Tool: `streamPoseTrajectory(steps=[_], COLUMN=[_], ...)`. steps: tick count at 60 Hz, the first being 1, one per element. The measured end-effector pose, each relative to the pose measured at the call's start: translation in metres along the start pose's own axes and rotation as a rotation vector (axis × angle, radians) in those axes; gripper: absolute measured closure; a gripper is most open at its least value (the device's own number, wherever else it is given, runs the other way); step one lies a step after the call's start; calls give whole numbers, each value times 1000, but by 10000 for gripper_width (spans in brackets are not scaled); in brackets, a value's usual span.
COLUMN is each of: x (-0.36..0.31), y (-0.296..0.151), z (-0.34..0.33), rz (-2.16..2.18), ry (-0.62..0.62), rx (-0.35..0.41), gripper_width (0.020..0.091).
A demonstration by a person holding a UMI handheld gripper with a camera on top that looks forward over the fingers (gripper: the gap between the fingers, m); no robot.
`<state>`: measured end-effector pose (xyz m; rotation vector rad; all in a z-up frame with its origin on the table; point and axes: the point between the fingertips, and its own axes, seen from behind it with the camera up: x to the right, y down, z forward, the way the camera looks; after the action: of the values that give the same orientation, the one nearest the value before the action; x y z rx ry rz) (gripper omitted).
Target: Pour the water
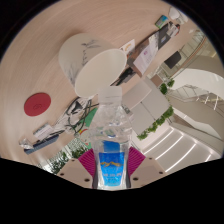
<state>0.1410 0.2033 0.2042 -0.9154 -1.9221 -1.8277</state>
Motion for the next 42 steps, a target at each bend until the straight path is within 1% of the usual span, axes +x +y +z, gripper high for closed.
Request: streamPoseTrajectory(steps=[3, 4, 5, 11, 13, 14, 15, 19, 20, 21, 25, 27, 29, 30, 32, 33, 34, 37, 39, 40, 42], x=[-1, -1, 0, 3, 9, 12, 20, 52, 58, 66, 83, 81, 72, 70, 63, 61, 53, 30, -3, 4, -13], y=[-2, -3, -3, -1, -1, 1, 3, 34, 44, 55, 84, 90, 84, 87, 86, 80, 82, 71, 35, 46, 32], z=[1, 1, 1, 3, 5, 0, 7, 6, -5, -11, -7, -15, -14, -23, -15, -23, -10, 0, -9, -2, -1], rz=[-13, -17, -21, 46, 166, 255, 334, 781, 919, 1030, 1466, 1661, 1802, 1895, 2012, 2083, 2099, 2175, 2246, 2229, 2270], ry=[-22, -25, -26, -44, -52, -33, -50, -36, 6, 41, 48, 53, 53, 68, 39, 77, 29, -8, 8, -46, -57], rx=[6, 6, 6, 14, 22, 15, 26, -26, -67, -68, -39, -25, 24, 32, 58, 63, 79, 95, 113, 117, 144], gripper_width=[736, 751, 736, 736, 737, 737, 736, 738, 737, 736, 728, 720, 711, 705, 698, 699, 699, 699, 698, 698, 699])
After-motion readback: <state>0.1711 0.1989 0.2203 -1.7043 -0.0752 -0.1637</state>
